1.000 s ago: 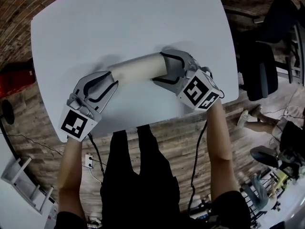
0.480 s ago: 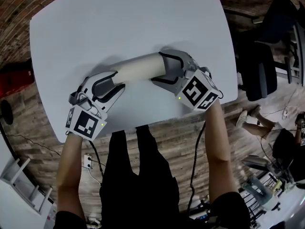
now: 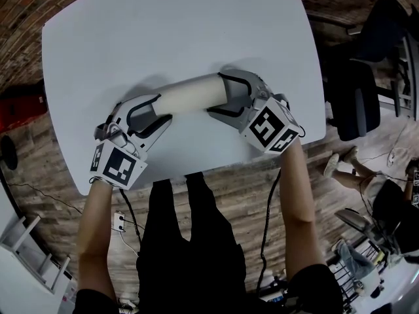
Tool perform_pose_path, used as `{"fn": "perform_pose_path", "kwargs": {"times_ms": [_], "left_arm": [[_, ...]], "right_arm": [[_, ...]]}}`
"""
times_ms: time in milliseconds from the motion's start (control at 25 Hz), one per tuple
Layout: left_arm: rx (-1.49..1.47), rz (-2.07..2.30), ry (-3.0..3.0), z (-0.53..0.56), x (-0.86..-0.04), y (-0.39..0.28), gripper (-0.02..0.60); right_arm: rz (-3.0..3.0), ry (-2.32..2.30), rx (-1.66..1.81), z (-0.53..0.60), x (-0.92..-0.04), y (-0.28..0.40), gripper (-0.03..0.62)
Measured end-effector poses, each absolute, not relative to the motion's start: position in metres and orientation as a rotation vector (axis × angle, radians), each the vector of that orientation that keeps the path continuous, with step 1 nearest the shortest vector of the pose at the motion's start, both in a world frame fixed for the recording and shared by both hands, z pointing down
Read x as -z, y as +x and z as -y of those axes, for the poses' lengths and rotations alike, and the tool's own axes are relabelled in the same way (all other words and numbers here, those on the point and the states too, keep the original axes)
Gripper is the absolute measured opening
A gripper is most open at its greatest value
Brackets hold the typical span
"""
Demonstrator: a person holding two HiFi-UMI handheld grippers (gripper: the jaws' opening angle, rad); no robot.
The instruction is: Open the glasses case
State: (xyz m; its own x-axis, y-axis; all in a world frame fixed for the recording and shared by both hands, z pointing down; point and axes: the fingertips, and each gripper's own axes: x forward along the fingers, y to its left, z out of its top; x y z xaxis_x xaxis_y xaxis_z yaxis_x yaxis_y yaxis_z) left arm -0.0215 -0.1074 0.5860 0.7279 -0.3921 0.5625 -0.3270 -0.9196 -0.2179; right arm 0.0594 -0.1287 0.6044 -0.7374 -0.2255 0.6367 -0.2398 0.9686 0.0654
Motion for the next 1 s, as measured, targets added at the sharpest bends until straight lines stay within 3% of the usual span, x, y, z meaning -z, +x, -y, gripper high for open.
{"fn": "perform_pose_path", "kwargs": {"times_ms": [640,760,1000], "left_arm": [[0.873,-0.645,-2.812,0.107,-0.576,-0.024,0.156],[0.835,-0.656,-2.828,0.107,-0.571,-0.025,0.074],[0.839,-0.65,-2.759,0.106,-0.568,-0.025,0.05]], "right_arm": [[2.427,0.327,-0.023,0.13,-0.604,0.059,0.351],[2.428,0.327,-0.025,0.13,-0.605,0.058,0.351],[2.428,0.329,-0.033,0.128,-0.605,0.059,0.351]]}}
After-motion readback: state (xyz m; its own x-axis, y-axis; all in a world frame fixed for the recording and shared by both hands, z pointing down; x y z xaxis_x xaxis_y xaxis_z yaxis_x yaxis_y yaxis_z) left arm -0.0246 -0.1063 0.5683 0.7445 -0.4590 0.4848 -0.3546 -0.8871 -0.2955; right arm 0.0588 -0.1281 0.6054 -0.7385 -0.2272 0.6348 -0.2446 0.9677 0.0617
